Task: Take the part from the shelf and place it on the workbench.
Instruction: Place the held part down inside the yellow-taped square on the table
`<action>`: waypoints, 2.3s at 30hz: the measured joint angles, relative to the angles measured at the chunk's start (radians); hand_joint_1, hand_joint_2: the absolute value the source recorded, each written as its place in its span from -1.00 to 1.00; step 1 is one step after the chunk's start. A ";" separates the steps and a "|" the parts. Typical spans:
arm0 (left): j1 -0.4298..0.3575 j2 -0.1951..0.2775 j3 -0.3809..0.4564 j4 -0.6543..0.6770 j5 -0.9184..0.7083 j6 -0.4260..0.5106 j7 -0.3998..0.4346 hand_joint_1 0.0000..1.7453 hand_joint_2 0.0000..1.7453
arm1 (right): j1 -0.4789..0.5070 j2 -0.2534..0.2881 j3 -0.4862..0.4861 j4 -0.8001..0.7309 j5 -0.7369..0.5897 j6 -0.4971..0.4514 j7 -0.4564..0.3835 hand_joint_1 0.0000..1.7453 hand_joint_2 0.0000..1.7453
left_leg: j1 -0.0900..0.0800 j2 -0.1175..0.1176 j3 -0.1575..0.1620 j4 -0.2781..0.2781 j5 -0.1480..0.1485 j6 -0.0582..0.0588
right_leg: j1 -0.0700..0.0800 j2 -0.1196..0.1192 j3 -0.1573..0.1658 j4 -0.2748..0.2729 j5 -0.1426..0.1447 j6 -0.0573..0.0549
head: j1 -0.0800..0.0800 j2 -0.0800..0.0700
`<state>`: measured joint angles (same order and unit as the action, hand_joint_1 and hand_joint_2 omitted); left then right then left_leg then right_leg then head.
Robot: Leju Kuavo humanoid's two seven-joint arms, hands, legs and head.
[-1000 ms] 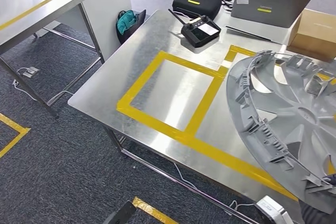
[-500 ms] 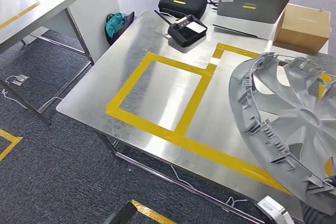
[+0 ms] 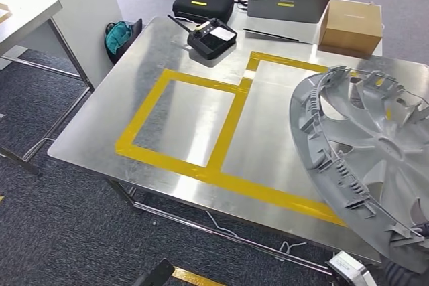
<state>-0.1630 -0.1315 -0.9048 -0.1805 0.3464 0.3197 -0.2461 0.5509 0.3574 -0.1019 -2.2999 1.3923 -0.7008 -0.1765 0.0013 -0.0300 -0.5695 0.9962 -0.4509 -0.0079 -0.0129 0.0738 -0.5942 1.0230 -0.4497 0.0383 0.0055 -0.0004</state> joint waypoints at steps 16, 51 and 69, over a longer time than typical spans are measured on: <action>0.005 0.001 0.004 0.000 -0.001 0.000 0.000 -1.00 1.00 | 0.004 0.000 -0.005 0.023 -0.017 0.000 -0.006 1.00 1.00 | -0.009 0.053 0.009 -0.004 0.001 0.021 | 0.002 -0.084 0.019 0.002 -0.011 0.008 | 0.009 0.000; -0.001 0.001 0.024 -0.004 -0.107 -0.056 0.039 -1.00 1.00 | -0.225 -0.060 -0.589 0.422 -0.132 0.323 -0.014 1.00 1.00 | -0.013 0.053 0.009 -0.018 0.014 -0.002 | 0.000 -0.081 0.015 -0.002 -0.003 -0.002 | 0.010 0.000; -0.031 -0.005 0.021 -0.018 -0.203 -0.114 0.069 -1.00 1.00 | -0.332 -0.387 -0.404 0.676 0.081 0.356 0.153 1.00 1.00 | -0.015 0.054 0.005 -0.016 0.015 0.002 | -0.002 -0.079 0.014 -0.002 0.001 0.003 | 0.010 0.000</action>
<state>-0.1940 -0.1361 -0.8843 -0.1987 0.1432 0.2057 -0.1771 0.2190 -0.0292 -0.5055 -1.6239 1.4733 -0.3445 -0.0233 -0.0133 0.0243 -0.5646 0.9801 -0.4359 -0.0058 -0.0145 -0.0047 -0.5798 1.0206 -0.4490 0.0409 0.0151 -0.0004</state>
